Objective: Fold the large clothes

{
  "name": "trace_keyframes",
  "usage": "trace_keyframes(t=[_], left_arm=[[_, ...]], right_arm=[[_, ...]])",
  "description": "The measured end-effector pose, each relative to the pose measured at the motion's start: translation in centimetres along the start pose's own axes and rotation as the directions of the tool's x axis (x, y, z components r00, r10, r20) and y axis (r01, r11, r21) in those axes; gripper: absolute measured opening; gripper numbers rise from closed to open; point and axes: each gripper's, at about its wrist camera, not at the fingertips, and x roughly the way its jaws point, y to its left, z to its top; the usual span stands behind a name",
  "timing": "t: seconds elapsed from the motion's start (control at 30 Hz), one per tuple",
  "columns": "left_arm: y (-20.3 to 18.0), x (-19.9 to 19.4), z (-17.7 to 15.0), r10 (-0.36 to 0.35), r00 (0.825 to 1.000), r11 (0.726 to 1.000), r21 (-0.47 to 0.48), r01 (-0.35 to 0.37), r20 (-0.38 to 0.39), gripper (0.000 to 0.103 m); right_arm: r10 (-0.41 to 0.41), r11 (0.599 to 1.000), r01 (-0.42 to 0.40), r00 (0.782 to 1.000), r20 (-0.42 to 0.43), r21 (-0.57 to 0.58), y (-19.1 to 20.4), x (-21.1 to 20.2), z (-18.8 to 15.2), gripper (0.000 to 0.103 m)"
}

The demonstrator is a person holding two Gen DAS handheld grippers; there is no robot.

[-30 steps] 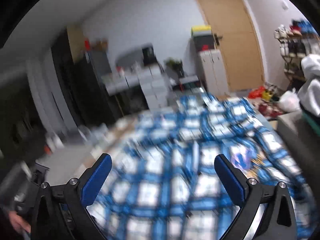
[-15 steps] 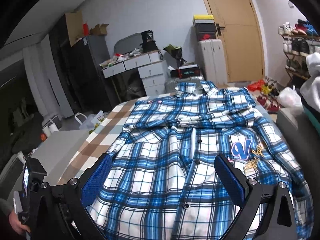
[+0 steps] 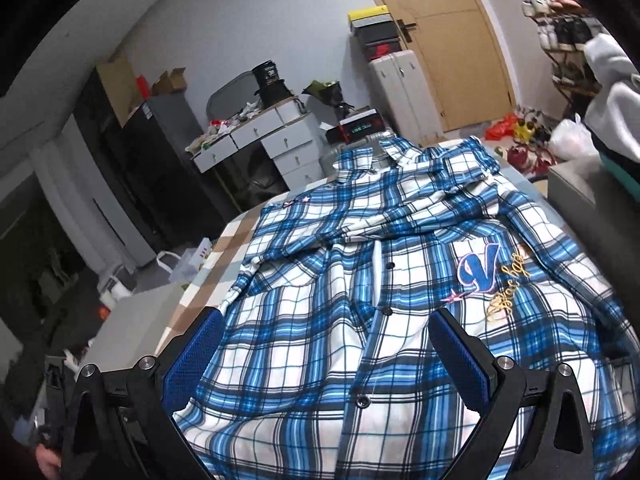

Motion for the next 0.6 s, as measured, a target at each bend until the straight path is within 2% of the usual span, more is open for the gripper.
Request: trace_keyframes(t=[0.07, 0.17, 0.2, 0.27, 0.33, 0.37, 0.43, 0.47, 0.5, 0.53, 0.57, 0.6], left_arm=[[-0.7, 1.4, 0.2, -0.036, 0.999, 0.999, 0.008, 0.036, 0.000, 0.073], [-1.9, 3.4, 0.2, 0.018, 0.999, 1.000, 0.007, -0.017, -0.051, 0.073], [-2.3, 3.6, 0.0, 0.048, 0.998, 0.999, 0.021, -0.047, -0.034, 0.074], [-3.0, 4.1, -0.5, 0.146, 0.988, 0.988, 0.055, -0.144, -0.039, 0.074], [-3.6, 4.7, -1.0, 0.234, 0.972, 0.968, 0.098, -0.229, -0.036, 0.073], [-3.8, 4.9, -1.3, 0.260, 0.965, 0.961, 0.108, -0.256, -0.024, 0.074], [-3.8, 5.1, -1.5, 0.261, 0.965, 0.961, 0.094, -0.260, -0.002, 0.072], [-3.8, 5.1, -1.4, 0.266, 0.964, 0.960, 0.085, -0.266, 0.011, 0.055], [-3.8, 4.8, -1.7, 0.264, 0.964, 0.961, 0.083, -0.265, 0.023, 0.021], [-4.0, 4.8, -1.6, 0.264, 0.964, 0.960, 0.088, -0.265, 0.024, 0.001], [-4.4, 5.0, -1.7, 0.272, 0.962, 0.957, 0.098, -0.273, 0.023, 0.000], [-4.9, 5.0, -1.9, 0.249, 0.967, 0.960, 0.119, -0.253, 0.044, 0.000]], right_arm=[[0.000, 1.000, 0.000, 1.000, -0.003, 0.004, 0.0, -0.1, 0.0, 0.103], [-0.002, 1.000, 0.002, 1.000, -0.004, -0.002, 0.2, -0.5, 0.0, 0.103], [-0.006, 1.000, 0.006, 1.000, -0.002, -0.005, 0.2, -0.6, 0.0, 0.103], [-0.006, 1.000, 0.006, 1.000, 0.000, -0.008, 0.2, -0.8, 0.1, 0.103], [-0.002, 1.000, 0.002, 1.000, -0.002, -0.004, 0.1, -0.9, 0.1, 0.103], [0.003, 1.000, -0.003, 1.000, -0.007, 0.000, 0.2, -0.9, 0.2, 0.103], [0.012, 1.000, -0.012, 1.000, -0.012, 0.001, 0.4, -0.8, 0.2, 0.103], [0.014, 1.000, -0.014, 1.000, -0.012, -0.003, 0.5, -0.9, 0.2, 0.103], [0.013, 1.000, -0.013, 1.000, -0.010, -0.012, 0.7, -1.0, 0.1, 0.103], [0.012, 1.000, -0.012, 1.000, -0.009, -0.020, 0.8, -1.0, 0.1, 0.103], [0.010, 1.000, -0.010, 1.000, -0.007, -0.029, 0.9, -1.1, 0.1, 0.103], [0.009, 0.999, -0.009, 1.000, -0.003, -0.038, 1.1, -1.2, 0.1, 0.103]])
